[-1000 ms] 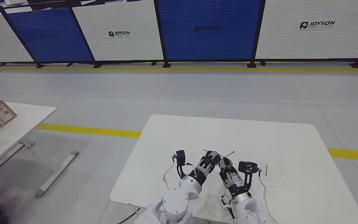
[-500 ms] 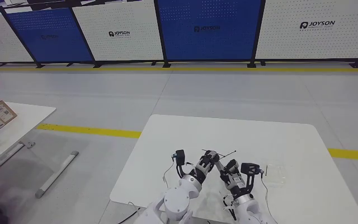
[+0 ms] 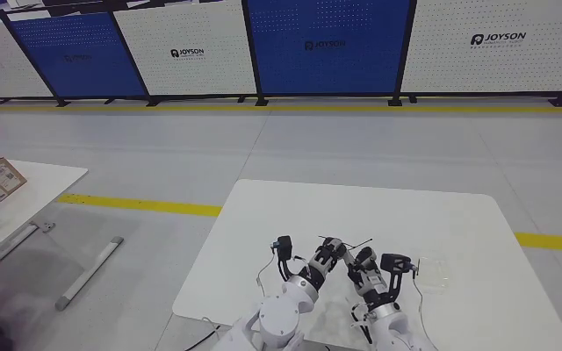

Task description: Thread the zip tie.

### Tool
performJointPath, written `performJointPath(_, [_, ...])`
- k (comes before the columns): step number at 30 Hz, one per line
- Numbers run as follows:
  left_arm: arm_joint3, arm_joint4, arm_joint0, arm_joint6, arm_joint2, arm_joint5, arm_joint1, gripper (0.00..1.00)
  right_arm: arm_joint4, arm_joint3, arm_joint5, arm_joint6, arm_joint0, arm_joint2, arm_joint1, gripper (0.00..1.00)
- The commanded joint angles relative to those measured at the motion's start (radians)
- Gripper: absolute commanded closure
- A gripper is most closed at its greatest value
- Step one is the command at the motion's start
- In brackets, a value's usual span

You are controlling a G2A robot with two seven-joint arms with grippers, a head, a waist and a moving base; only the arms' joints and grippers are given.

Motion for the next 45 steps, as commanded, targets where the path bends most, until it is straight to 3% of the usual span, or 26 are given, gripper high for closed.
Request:
performJointPath(1, [-0.003,0.002,0.002,-0.001,-0.001,0.0,0.0,1.0,-0.001,-0.001,0.002,0.0,0.001,-0.002,0.0,0.67])
performJointPath(5, [-0.005,0.004,0.004,-0.003,-0.002,0.0,0.001,1.0,-0.003,0.0,0.006,0.0,0.004,-0.005,-0.001,0.73])
performJointPath(18, [-0.003,0.006,0.006,-0.007,-0.005,-0.001,0.0,1.0,-0.012,0.005,0.004,0.005,0.012,-0.015,-0.001,0.78])
performJointPath(19, [-0.003,0.006,0.006,-0.007,-0.005,-0.001,0.0,1.0,-0.012,0.006,0.004,0.005,0.012,-0.015,-0.001,0.8])
performJointPath(21, [-0.003,0.007,0.006,-0.007,-0.005,-0.002,0.0,1.0,-0.011,0.007,0.004,0.005,0.013,-0.016,-0.001,1.0])
performJointPath(31, [-0.003,0.002,0.007,-0.008,-0.007,-0.007,0.0,1.0,-0.014,0.016,0.004,0.008,0.016,-0.02,-0.001,1.0])
performJointPath(45, [-0.033,-0.007,0.022,-0.014,-0.01,-0.043,0.0,1.0,-0.005,0.044,-0.005,0.013,0.03,-0.034,-0.003,1.0])
